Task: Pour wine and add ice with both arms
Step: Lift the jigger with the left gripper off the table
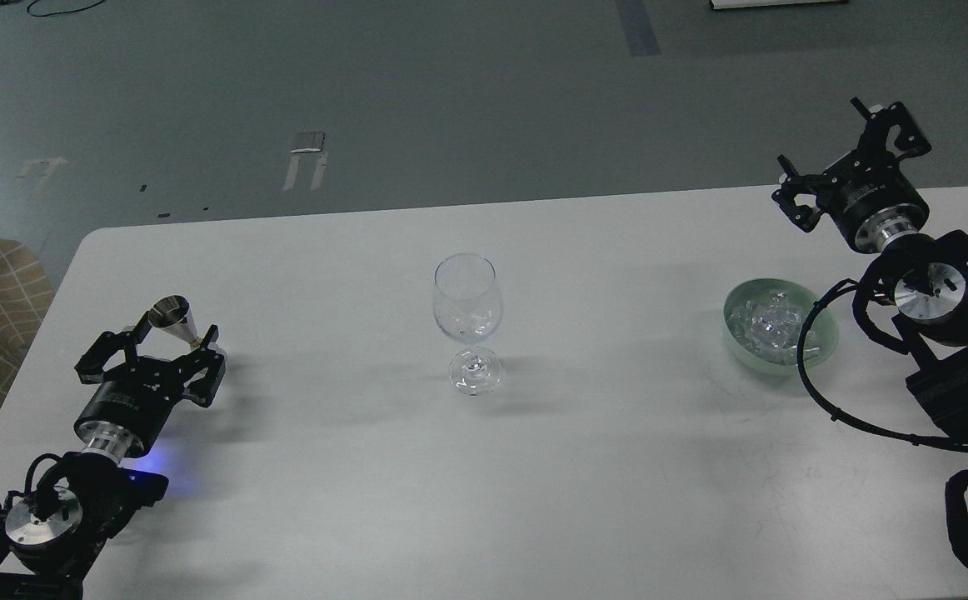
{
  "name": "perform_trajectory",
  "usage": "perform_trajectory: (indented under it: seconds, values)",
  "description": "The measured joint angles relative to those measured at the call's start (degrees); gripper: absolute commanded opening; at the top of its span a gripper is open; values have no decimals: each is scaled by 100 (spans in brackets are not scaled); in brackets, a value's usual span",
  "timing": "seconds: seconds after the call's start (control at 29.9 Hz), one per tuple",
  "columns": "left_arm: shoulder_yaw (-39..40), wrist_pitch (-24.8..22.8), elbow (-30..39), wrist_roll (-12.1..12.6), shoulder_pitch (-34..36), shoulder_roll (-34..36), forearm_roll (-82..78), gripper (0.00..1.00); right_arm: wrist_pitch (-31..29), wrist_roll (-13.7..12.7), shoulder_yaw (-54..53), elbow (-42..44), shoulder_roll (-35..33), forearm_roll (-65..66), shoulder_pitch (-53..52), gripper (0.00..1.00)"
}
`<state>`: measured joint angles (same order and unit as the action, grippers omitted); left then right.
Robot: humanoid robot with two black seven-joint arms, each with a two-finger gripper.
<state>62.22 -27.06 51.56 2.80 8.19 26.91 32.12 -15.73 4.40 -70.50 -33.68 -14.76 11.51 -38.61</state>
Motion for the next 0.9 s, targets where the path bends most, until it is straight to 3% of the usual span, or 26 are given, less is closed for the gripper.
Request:
perform_trajectory:
  seconds: [0.13,0.33,0.9]
  values:
    - [0,-26,-25,-10,-12,0,0,75,0,0,-6,-9,-6,0,3,100]
    - [-6,-42,-156,13,-17,-17,-5,61,31,-5,-1,-16,-17,0,8,100]
    - [2,-82,-313,23,21,-186,-29,60,53,-5,1,-22,-11,0,2,100]
